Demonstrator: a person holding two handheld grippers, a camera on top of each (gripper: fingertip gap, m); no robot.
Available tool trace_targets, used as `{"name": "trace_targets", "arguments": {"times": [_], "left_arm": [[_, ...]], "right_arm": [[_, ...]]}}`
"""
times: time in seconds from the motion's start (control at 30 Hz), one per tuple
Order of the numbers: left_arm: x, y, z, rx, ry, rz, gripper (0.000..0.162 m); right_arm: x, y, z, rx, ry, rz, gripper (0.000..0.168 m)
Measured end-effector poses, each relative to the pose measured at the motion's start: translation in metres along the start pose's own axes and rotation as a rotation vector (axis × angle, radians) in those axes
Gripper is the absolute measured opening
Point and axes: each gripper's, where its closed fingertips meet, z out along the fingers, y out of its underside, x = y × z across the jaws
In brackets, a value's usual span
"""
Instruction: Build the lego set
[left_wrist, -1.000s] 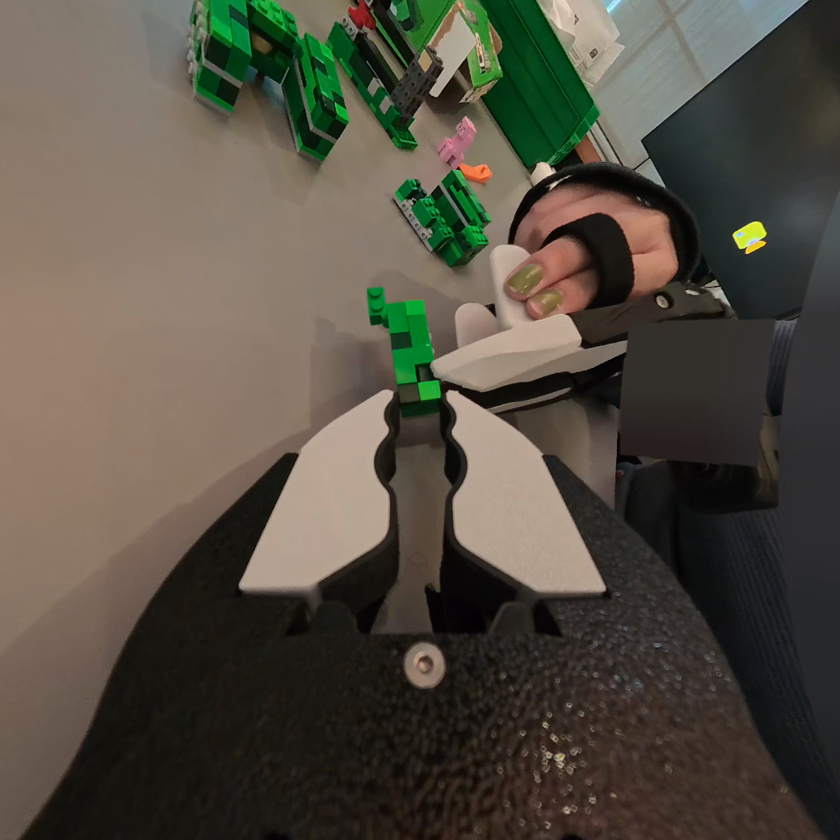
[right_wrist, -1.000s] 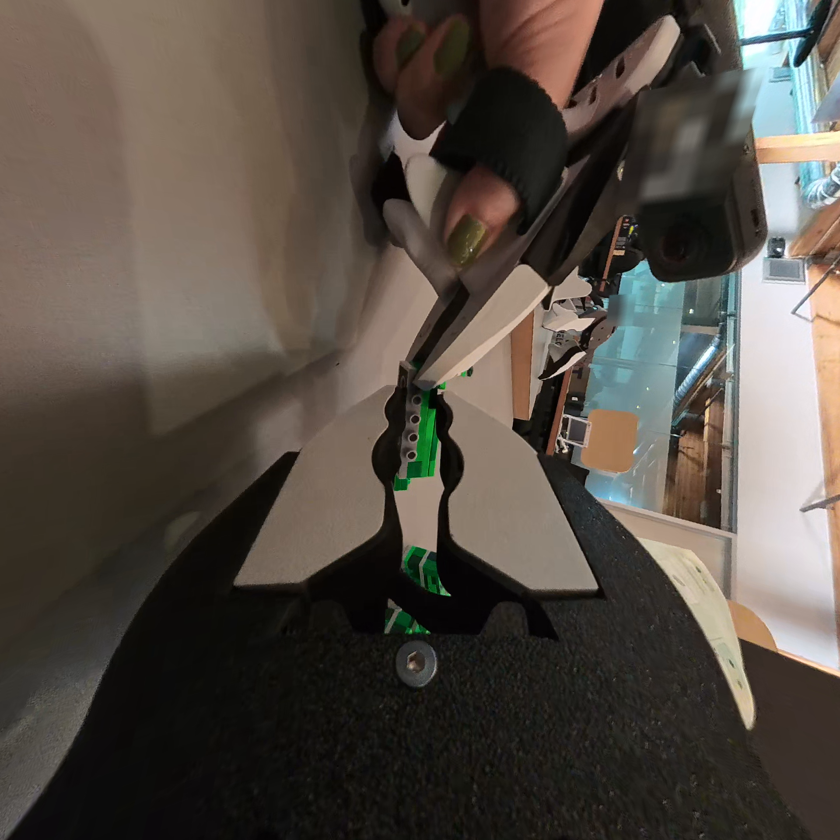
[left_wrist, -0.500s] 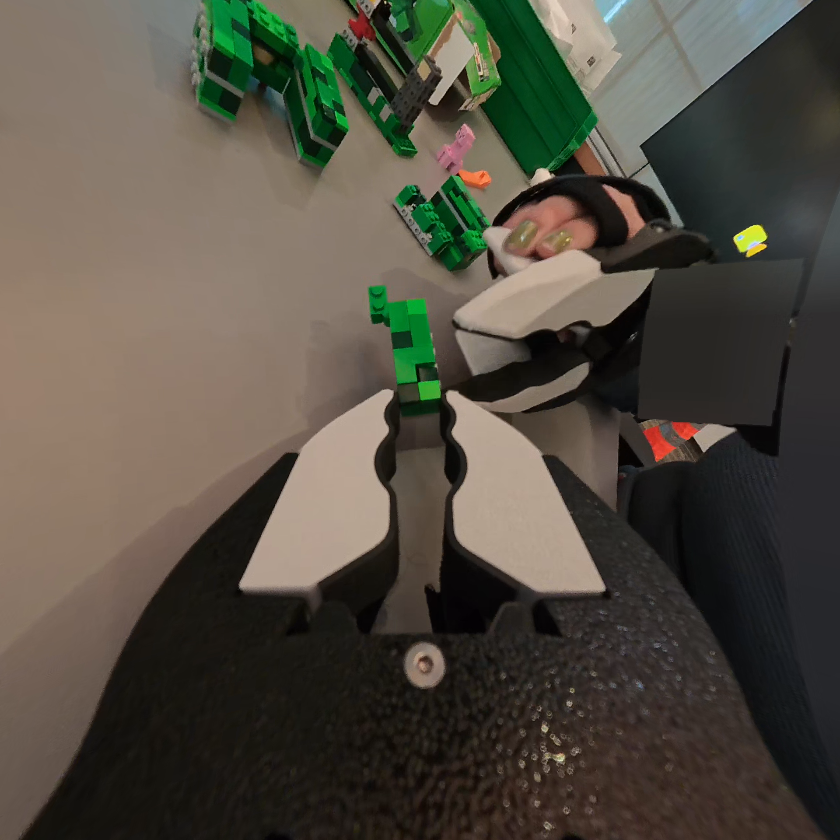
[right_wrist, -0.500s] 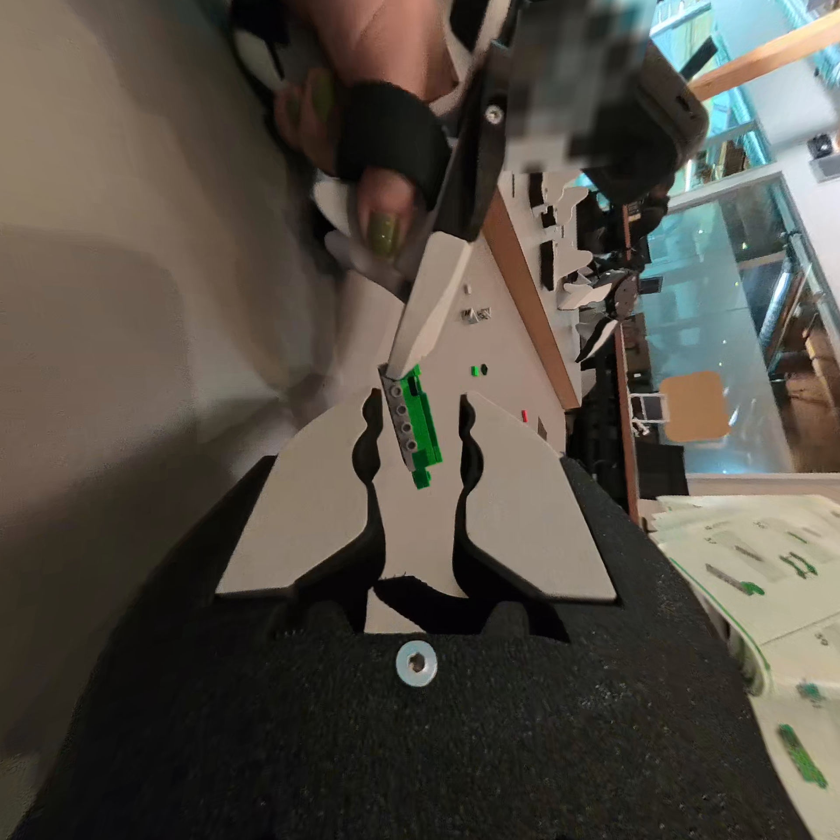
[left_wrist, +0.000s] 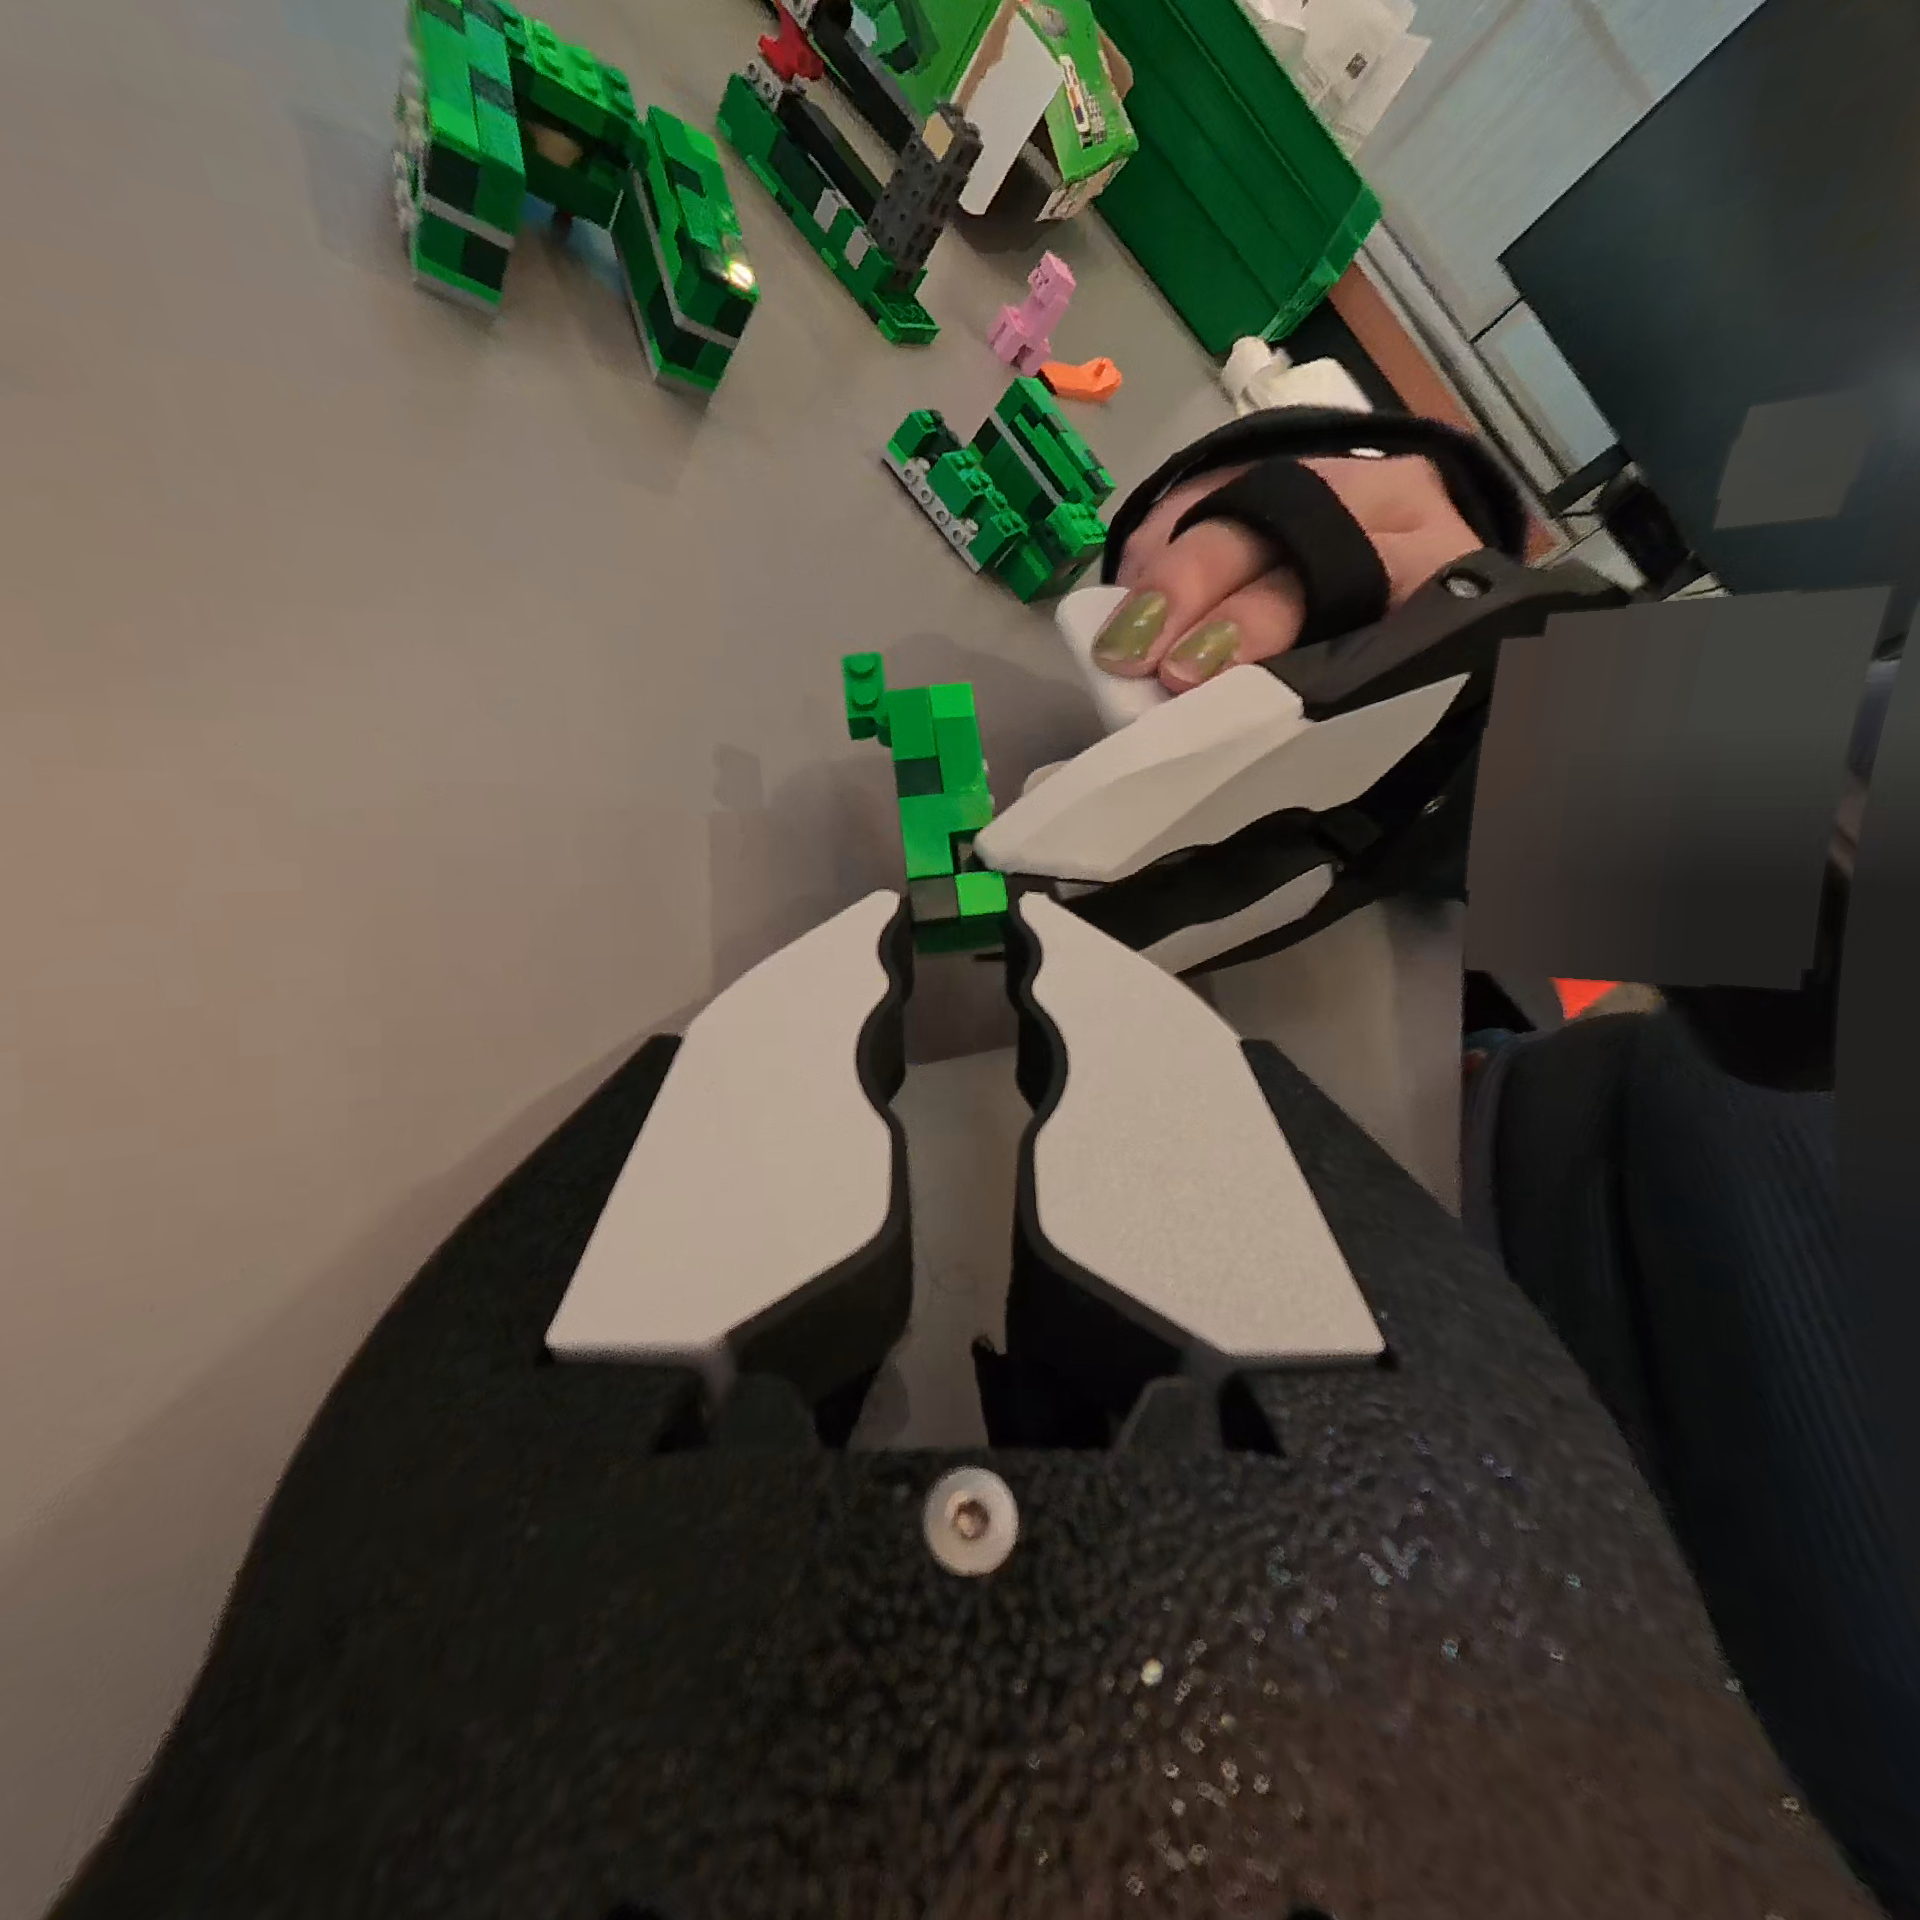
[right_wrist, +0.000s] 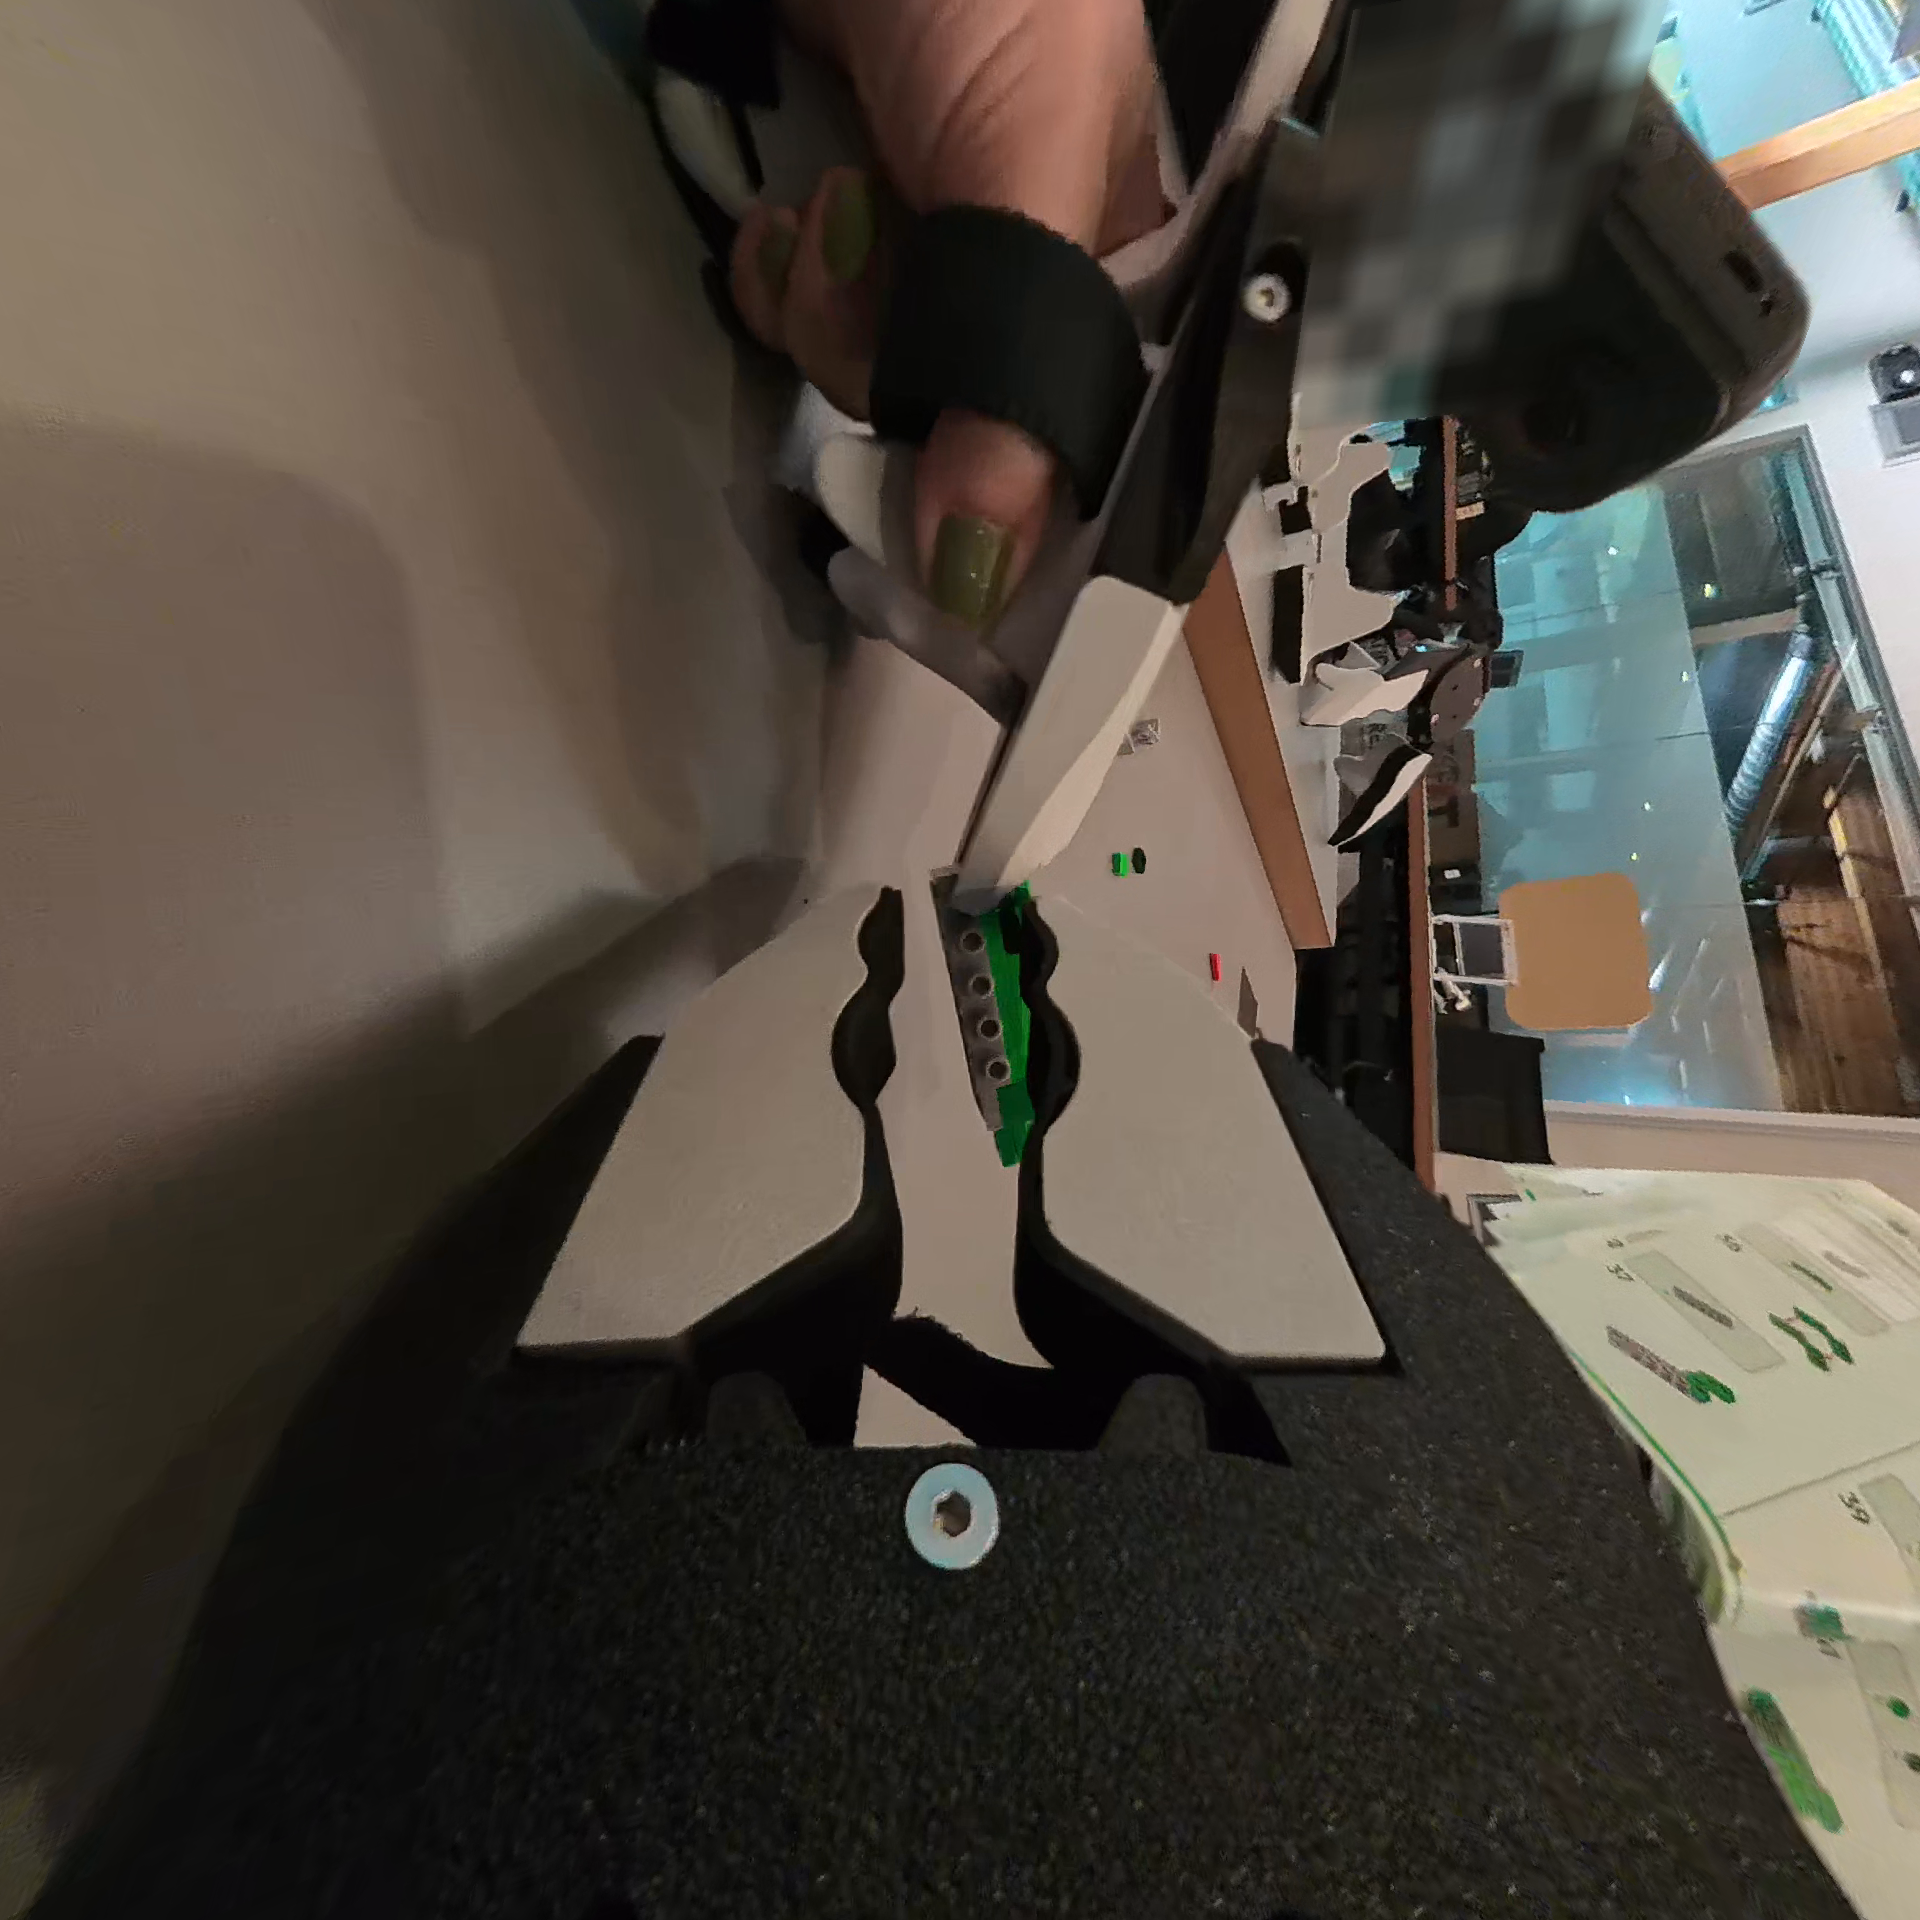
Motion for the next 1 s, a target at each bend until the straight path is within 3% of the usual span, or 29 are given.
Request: {"name": "trace_targets", "arguments": {"times": [0.17, 0.4, 0.57, 0.67, 0.8, 1.0], "left_arm": [[0.001, -0.002, 0.0, -0.001, -0.066, 0.122, 0.016], [-0.001, 0.0, 0.002, -0.019, -0.101, 0.159, 0.017], [0.006, -0.011, -0.004, 0.068, -0.089, 0.232, 0.016], [0.007, -0.012, -0.005, 0.046, -0.179, 0.434, 0.016], [0.015, -0.014, -0.002, 0.022, -0.319, 0.804, 0.016], [0.027, -0.011, 0.006, -0.021, -0.419, 1.145, 0.016]], "right_arm": [[0.003, 0.0, -0.001, -0.023, -0.016, 0.083, 0.015], [0.0, 0.003, -0.001, -0.043, -0.07, 0.124, 0.014], [0.013, -0.008, -0.012, 0.104, -0.047, 0.28, 0.017], [0.02, -0.014, -0.023, 0.214, -0.125, 0.479, 0.031], [0.026, -0.004, -0.03, 0.204, -0.23, 0.637, 0.039], [0.017, 0.004, -0.036, 0.067, -0.453, 0.573, 0.038]]}}
